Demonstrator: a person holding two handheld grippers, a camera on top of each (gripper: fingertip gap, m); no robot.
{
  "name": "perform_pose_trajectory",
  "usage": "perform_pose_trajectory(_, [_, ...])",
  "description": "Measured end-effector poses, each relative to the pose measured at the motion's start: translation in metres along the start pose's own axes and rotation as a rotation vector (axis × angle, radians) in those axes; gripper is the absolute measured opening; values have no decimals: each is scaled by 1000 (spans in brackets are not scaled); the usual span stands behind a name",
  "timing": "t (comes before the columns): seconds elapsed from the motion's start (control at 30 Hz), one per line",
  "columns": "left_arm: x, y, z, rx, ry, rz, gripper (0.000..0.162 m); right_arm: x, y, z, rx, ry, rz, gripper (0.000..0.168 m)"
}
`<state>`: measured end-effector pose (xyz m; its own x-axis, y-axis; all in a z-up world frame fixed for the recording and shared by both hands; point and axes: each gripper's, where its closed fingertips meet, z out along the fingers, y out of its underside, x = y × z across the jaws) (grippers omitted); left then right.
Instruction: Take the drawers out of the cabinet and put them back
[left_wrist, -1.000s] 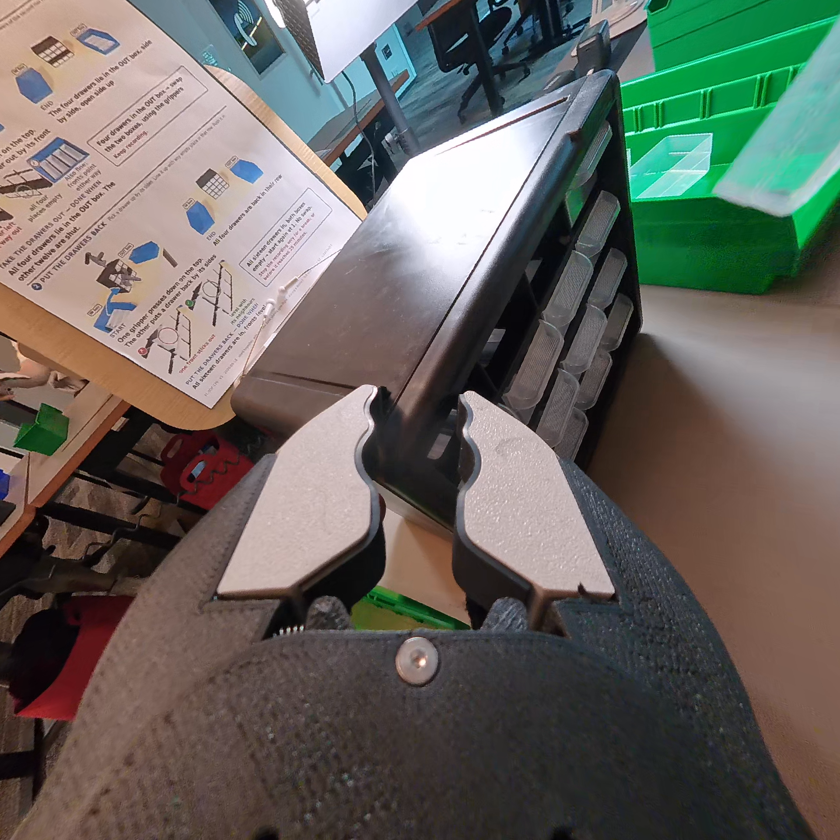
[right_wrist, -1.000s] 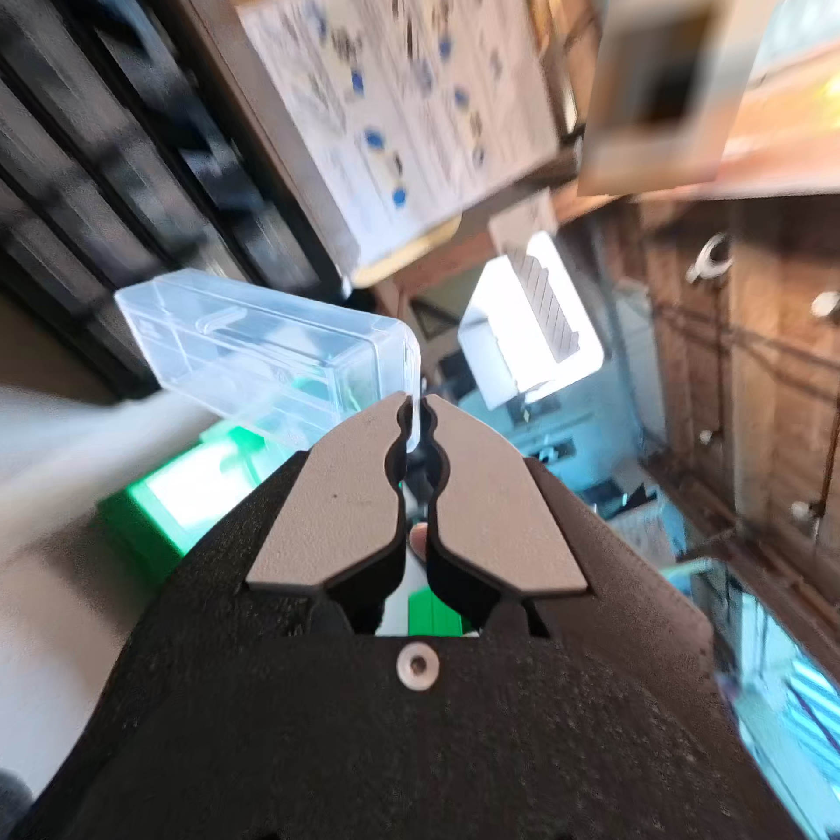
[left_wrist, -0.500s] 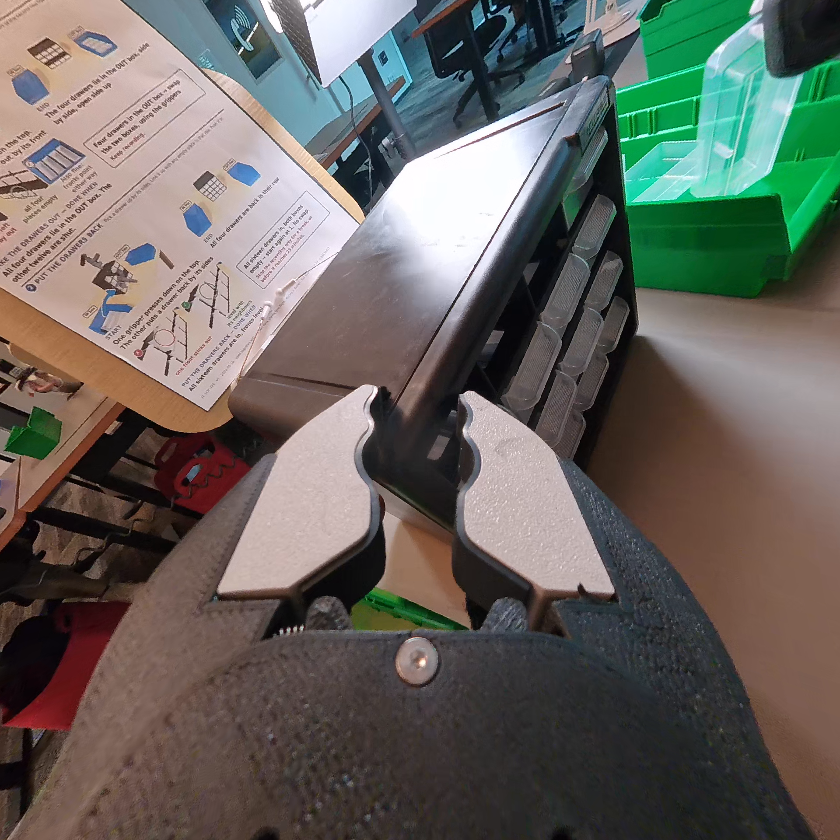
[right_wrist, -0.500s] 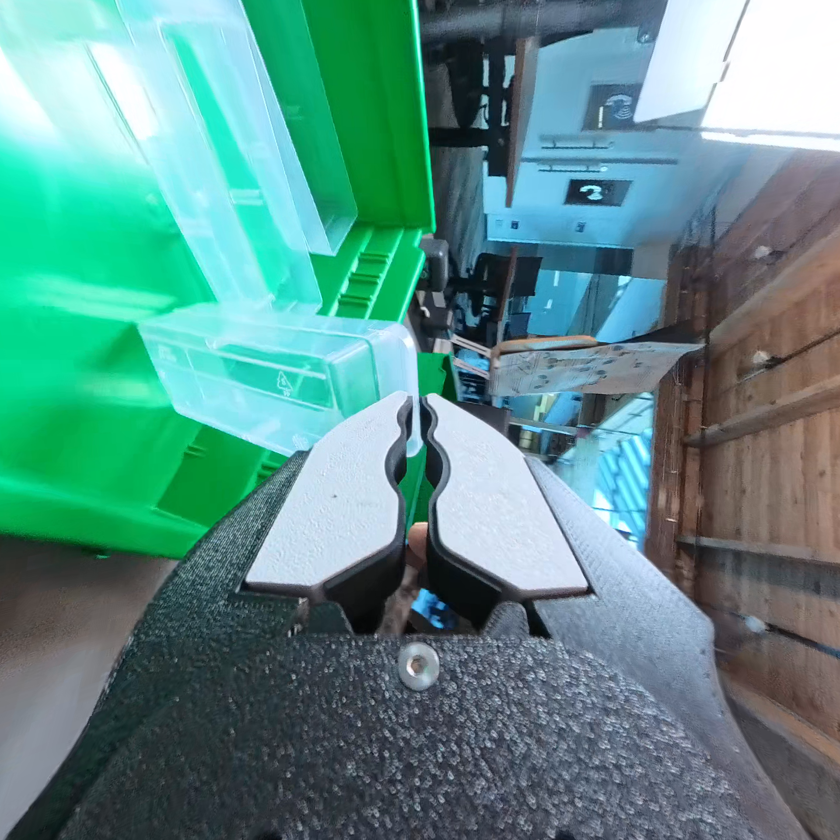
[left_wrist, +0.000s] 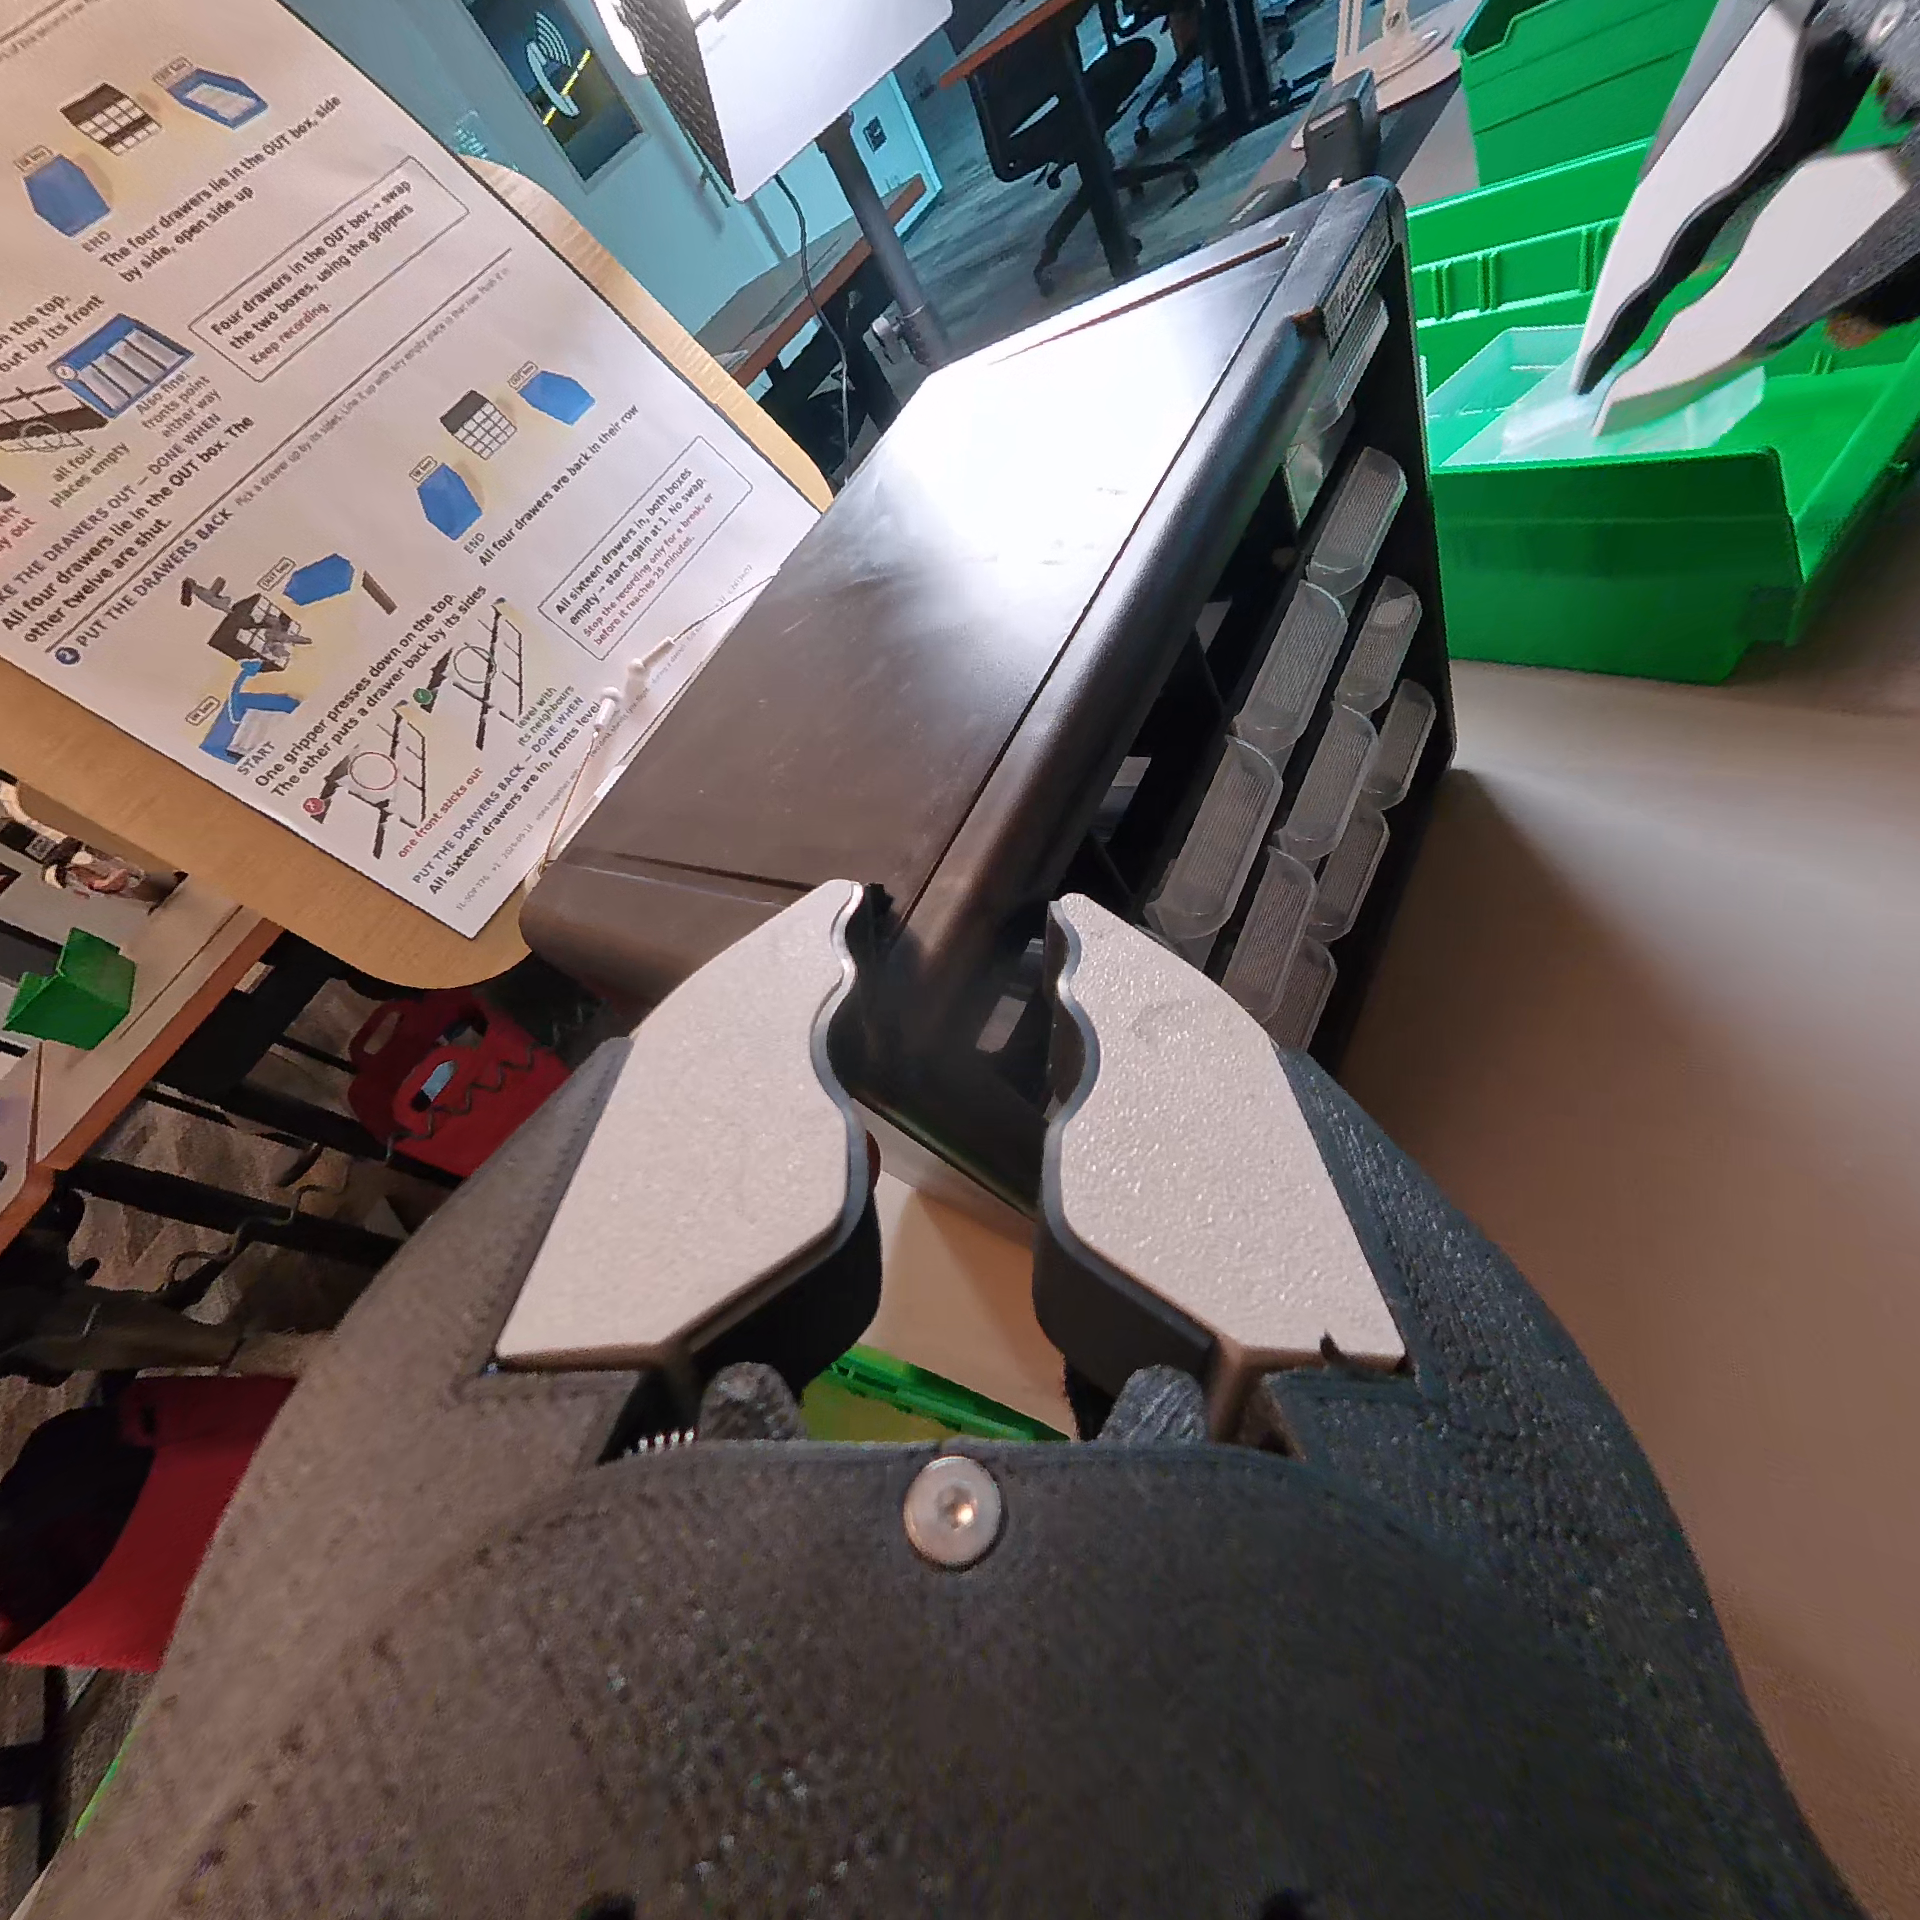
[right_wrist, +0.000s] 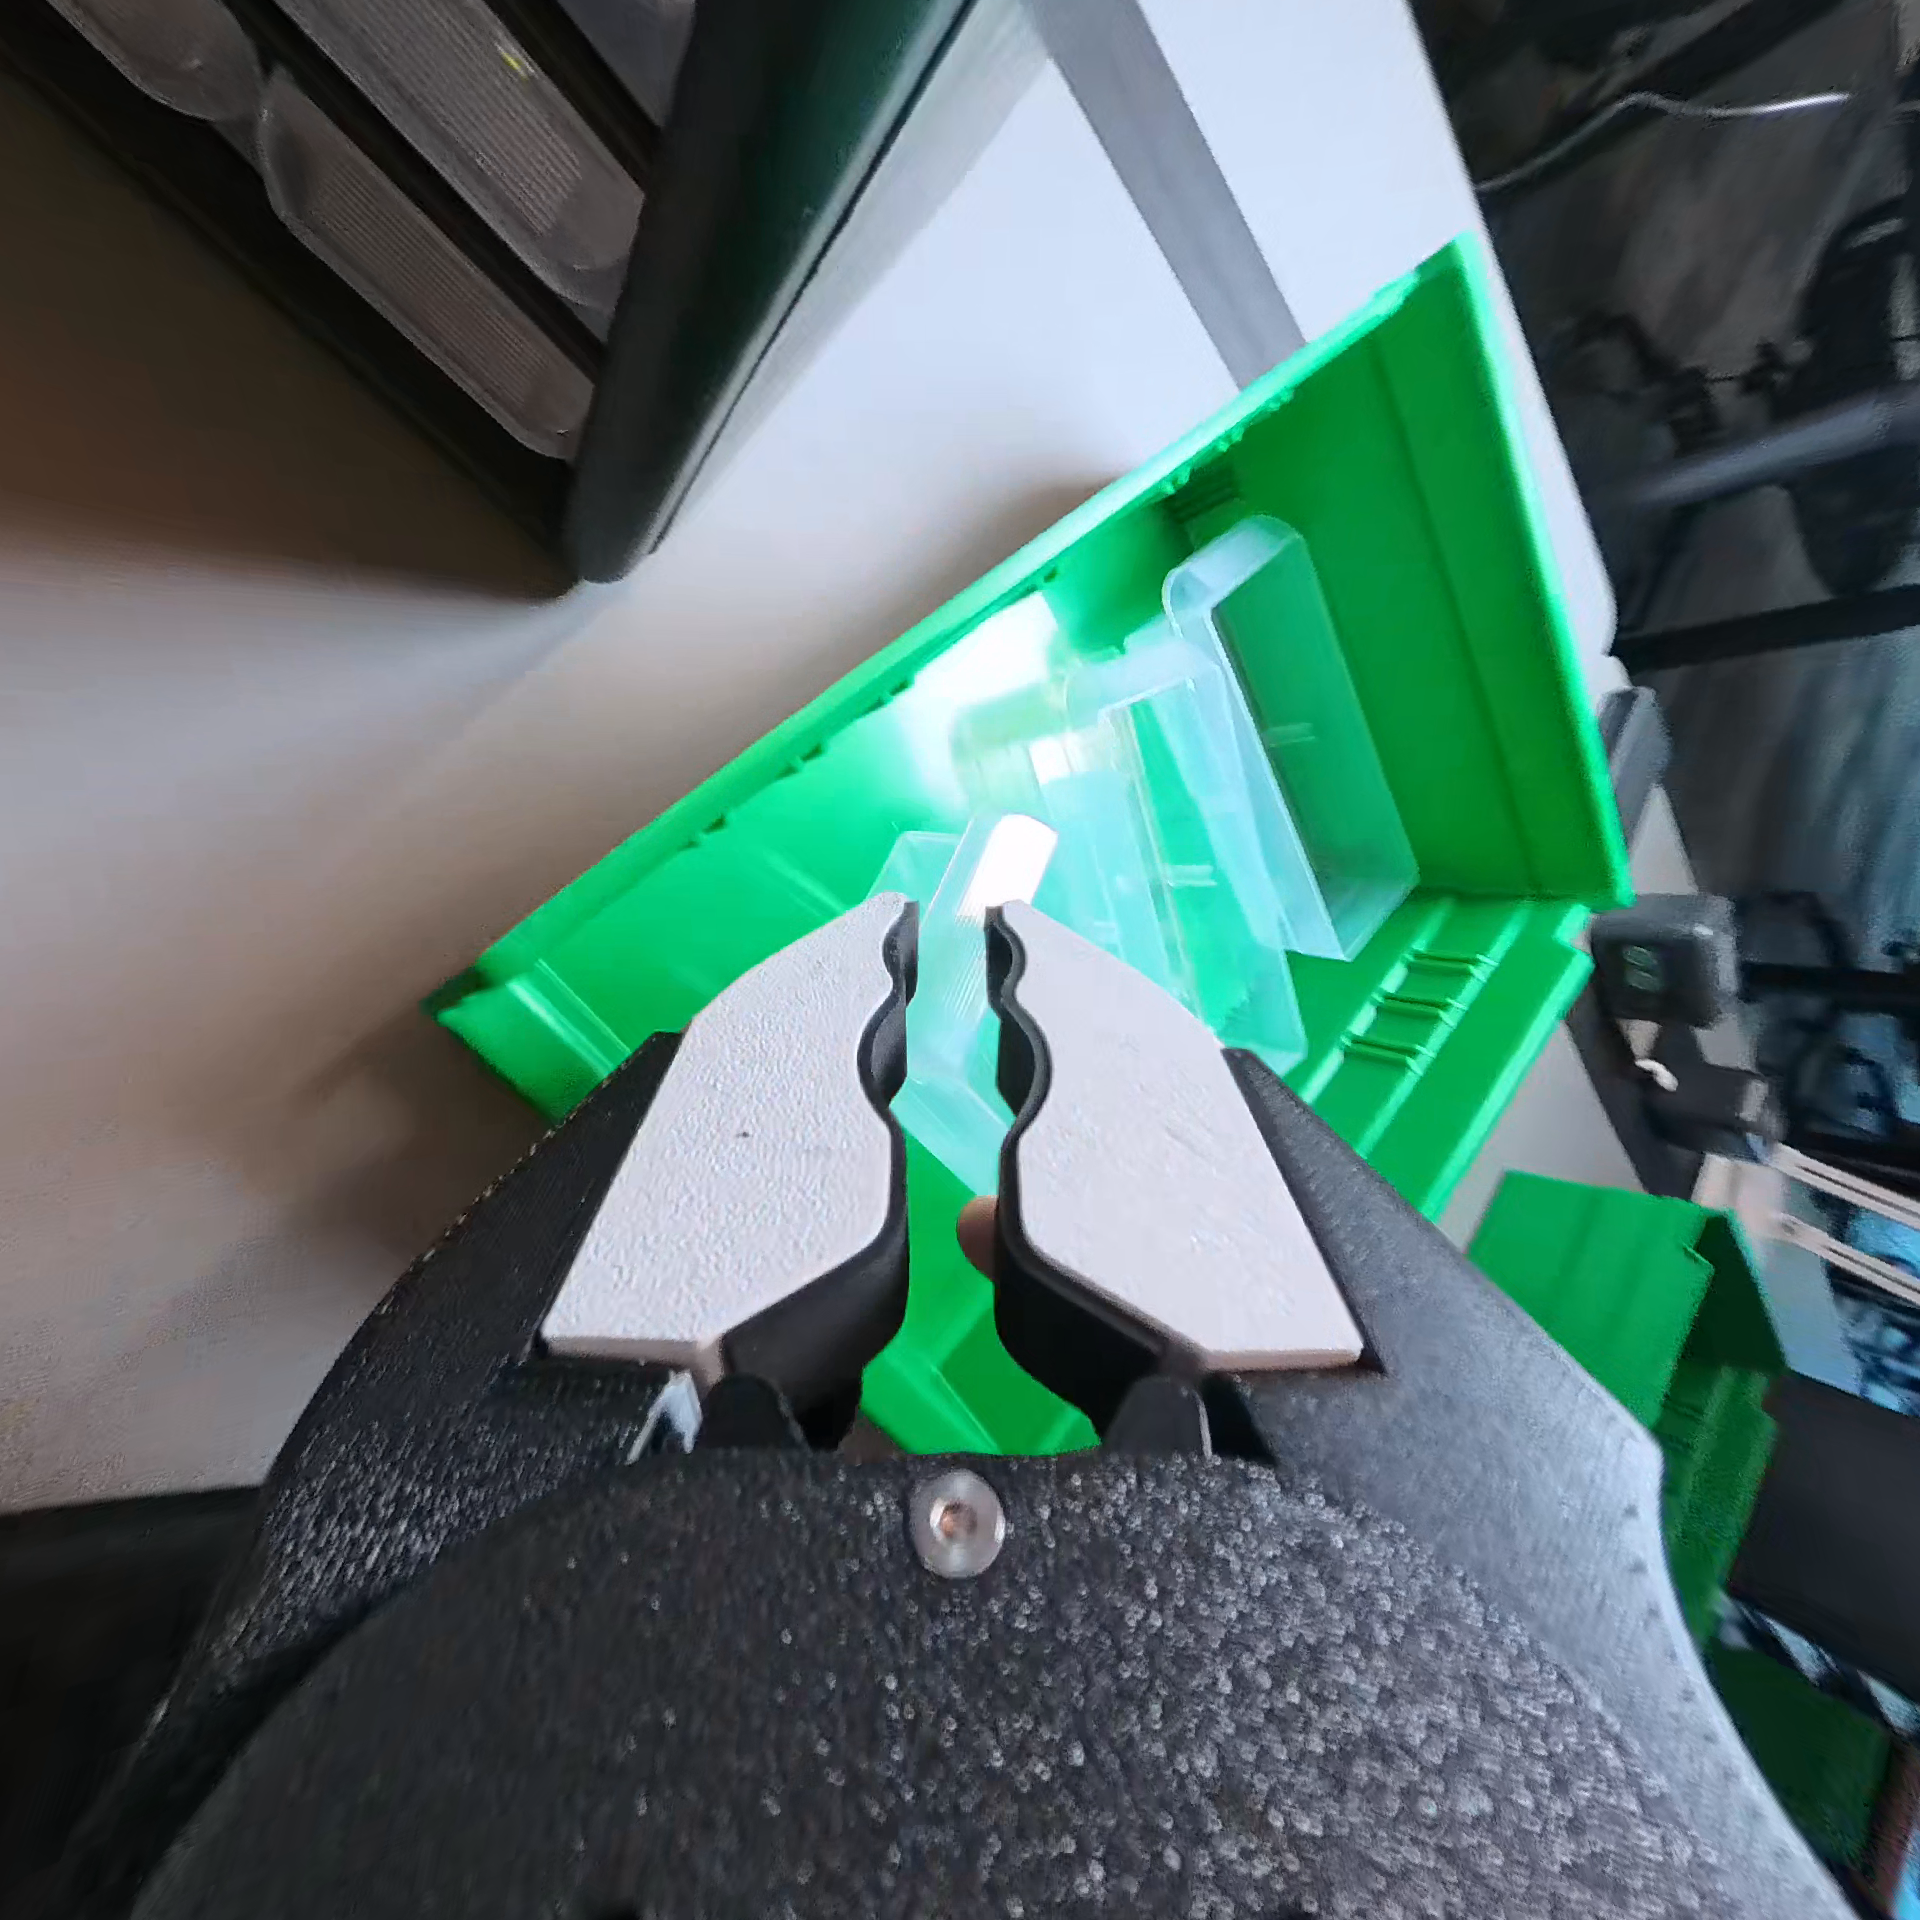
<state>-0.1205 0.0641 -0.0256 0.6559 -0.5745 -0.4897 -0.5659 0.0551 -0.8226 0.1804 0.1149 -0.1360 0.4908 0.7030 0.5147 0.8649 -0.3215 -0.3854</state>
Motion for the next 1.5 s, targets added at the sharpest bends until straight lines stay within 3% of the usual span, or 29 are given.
perform_pose_trajectory(0.13, [0, 0, 0, 3, 3, -2, 32, -9, 6, 25, 3, -97, 32, 23])
perform_pose_trajectory(0.27, [0, 0, 0, 4, 7, -2, 32, -7, 6, 18, 101, -166, 47, 31])
perform_pose_trajectory(0.5, [0, 0, 0, -2, 1, 2, 32, -8, 59, 41, -94, -142, -165, 25])
perform_pose_trajectory(0.6, [0, 0, 0, 0, 3, 1, 32, 4, 61, 57, -103, -56, -208, 18])
perform_pose_trajectory(0.7, [0, 0, 0, 6, 7, -2, 32, 11, 56, 57, -79, -57, -180, 25])
perform_pose_trajectory(0.8, [-1, 0, 1, 6, 7, -2, 32, 21, 19, 28, 170, -69, -2, 25])
perform_pose_trajectory(0.93, [-1, 0, 1, 7, 3, -2, 32, 30, -56, -50, 705, -69, 236, 25])
perform_pose_trajectory(1.07, [-1, 0, 1, 2, -3, 1, 32, 8, -99, -101, 933, -16, 206, 25])
perform_pose_trajectory(1.13, [-1, 0, 1, 1, -4, 2, 32, -7, -112, -101, 921, 78, 106, 25])
perform_pose_trajectory(1.37, [-1, 0, 1, 0, -4, 5, 32, -16, -139, -77, 826, 662, -297, 18])
perform_pose_trajectory(1.5, [-1, 0, 1, -2, -8, 10, 32, -18, -150, -66, 819, 824, -440, 12])
